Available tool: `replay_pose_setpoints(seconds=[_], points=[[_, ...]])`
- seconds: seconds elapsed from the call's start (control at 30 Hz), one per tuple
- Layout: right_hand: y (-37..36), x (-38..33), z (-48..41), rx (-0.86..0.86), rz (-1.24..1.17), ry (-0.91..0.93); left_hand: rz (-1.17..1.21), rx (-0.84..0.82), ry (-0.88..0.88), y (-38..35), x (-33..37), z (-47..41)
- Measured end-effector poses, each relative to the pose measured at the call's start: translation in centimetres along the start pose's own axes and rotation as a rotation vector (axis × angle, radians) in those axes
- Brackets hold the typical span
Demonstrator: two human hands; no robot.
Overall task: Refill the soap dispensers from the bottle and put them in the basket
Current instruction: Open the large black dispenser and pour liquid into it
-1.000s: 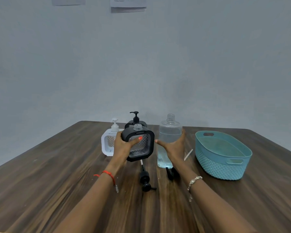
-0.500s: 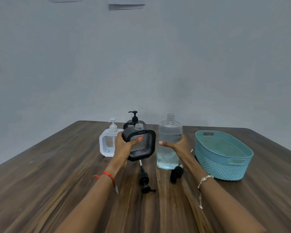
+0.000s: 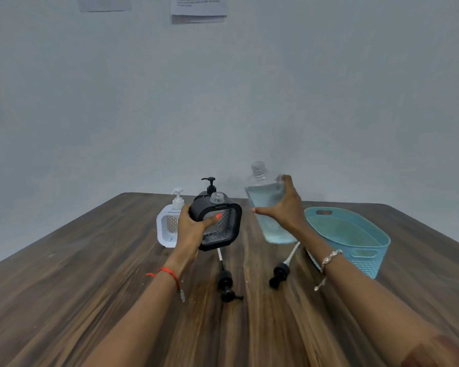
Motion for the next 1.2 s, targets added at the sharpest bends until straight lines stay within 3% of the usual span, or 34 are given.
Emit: replay_pose_setpoints(seconds=[0.23, 0.57, 1.2], points=[[2.4, -2.6, 0.8, -0.075, 0.379, 0.12, -0.043, 0.034, -0.072, -1.2, 1.6, 1.3], [3.2, -3.4, 3.1, -0.151, 0.551, 0.117, -0.274, 0.151, -0.264, -2.4, 4.1, 4.3], [1.9, -4.2, 2.9, -0.255, 0.802, 0.192, -0.379, 0.258, -0.335, -2.6, 4.8, 5.8]])
Point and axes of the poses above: each hand's wrist, its own z-axis away from the middle knuckle, its own y-axis out of the back of the hand, x = y × z, the point moved 9 cm from there along -z, towards the middle knuckle, and after that the axes turned 8 degrees about z, right-handed, at the moved point
